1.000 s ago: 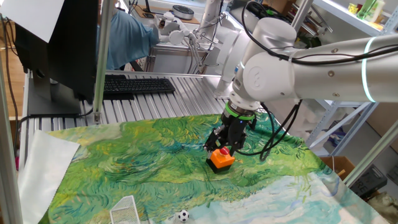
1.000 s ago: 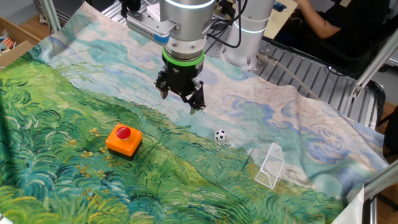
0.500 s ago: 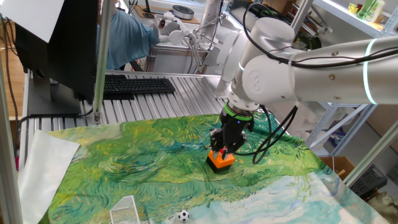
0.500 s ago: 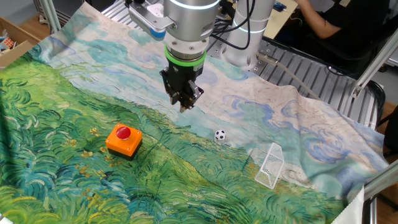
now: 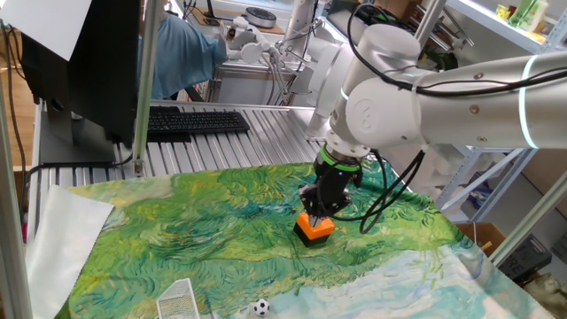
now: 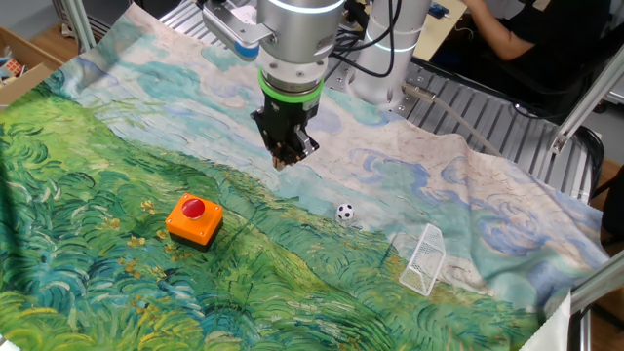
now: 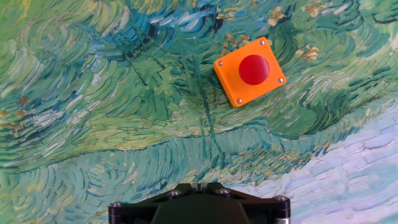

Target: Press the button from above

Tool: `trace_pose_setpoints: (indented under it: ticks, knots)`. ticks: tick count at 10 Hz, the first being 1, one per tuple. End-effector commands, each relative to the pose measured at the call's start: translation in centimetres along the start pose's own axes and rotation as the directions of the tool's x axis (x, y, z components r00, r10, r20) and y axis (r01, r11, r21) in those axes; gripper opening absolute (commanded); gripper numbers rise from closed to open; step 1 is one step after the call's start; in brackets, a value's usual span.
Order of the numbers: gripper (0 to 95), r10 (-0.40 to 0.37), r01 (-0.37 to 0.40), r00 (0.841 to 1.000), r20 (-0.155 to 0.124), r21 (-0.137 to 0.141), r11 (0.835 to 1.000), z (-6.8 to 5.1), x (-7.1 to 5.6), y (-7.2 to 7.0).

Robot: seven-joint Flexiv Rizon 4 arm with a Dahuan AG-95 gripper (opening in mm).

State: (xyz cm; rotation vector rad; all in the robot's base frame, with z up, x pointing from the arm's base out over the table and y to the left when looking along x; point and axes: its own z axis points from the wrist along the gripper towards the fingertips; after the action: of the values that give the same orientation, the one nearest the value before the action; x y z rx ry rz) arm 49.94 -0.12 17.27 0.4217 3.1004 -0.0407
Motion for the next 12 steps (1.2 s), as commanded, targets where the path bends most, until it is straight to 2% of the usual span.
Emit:
trace_pose_setpoints:
  ticks: [1,5,7,9,12]
  knots:
    - [0.0,-0.003,0.003,1.0,-0.006,0.0,1.0,-0.2,-0.2,0.0]
    - [0.0,-0.015,0.015,1.0,-0.017,-0.003,1.0,-1.2,-2.9,-0.2]
    - [0.0,-0.046,0.045,0.999,-0.017,-0.006,0.999,-1.0,-4.1,-1.4]
    - [0.0,-0.077,0.077,0.997,-0.016,-0.008,0.997,-0.4,-4.7,-2.8]
    - [0.0,-0.089,0.089,0.996,-0.025,-0.01,0.996,-0.9,-5.9,-3.5]
